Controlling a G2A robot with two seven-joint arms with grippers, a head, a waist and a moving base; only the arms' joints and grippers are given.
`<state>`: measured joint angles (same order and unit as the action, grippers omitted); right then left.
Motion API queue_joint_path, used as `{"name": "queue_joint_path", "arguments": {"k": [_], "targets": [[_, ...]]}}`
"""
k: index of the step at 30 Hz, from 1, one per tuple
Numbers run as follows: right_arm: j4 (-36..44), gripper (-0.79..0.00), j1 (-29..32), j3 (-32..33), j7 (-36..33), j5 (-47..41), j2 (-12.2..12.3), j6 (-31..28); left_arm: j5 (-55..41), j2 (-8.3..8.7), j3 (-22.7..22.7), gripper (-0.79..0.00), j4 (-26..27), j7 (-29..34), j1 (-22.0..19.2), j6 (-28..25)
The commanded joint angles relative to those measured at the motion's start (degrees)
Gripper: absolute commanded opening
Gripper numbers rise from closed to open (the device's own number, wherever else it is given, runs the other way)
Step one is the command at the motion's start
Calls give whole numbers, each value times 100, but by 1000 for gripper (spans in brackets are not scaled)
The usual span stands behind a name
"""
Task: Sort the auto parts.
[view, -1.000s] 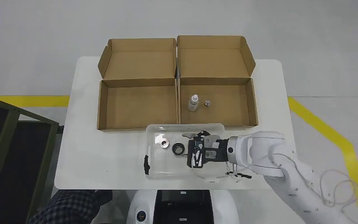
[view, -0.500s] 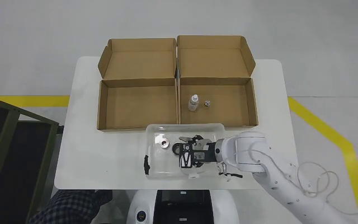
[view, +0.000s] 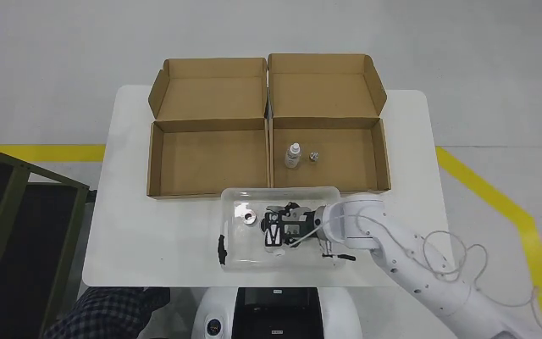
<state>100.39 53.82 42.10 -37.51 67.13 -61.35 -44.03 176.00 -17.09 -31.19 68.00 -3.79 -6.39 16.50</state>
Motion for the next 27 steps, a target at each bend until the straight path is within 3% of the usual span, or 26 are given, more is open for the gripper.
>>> {"name": "queue_joint_path", "arguments": {"k": [1,5,9,13,15,17,27], "targets": [[-82,-237,-44,-70,59,18,-32,5,0,0,0,0,0,0,0,0],[-229,-228,-123,-175,170,53,-90,31,0,0,0,0,0,0,0,0],[-313,-286,-170,-228,267,85,-131,49,0,0,0,0,0,0,0,0],[-362,-520,-177,-230,327,116,-148,38,0,0,0,0,0,0,0,0],[-348,-708,-161,-193,410,72,-147,13,0,0,0,0,0,0,0,0],[-301,-785,-137,-154,446,67,-137,-38,0,0,0,0,0,0,0,0],[152,-785,3,131,443,58,-61,-159,0,0,0,0,0,0,0,0]]}}
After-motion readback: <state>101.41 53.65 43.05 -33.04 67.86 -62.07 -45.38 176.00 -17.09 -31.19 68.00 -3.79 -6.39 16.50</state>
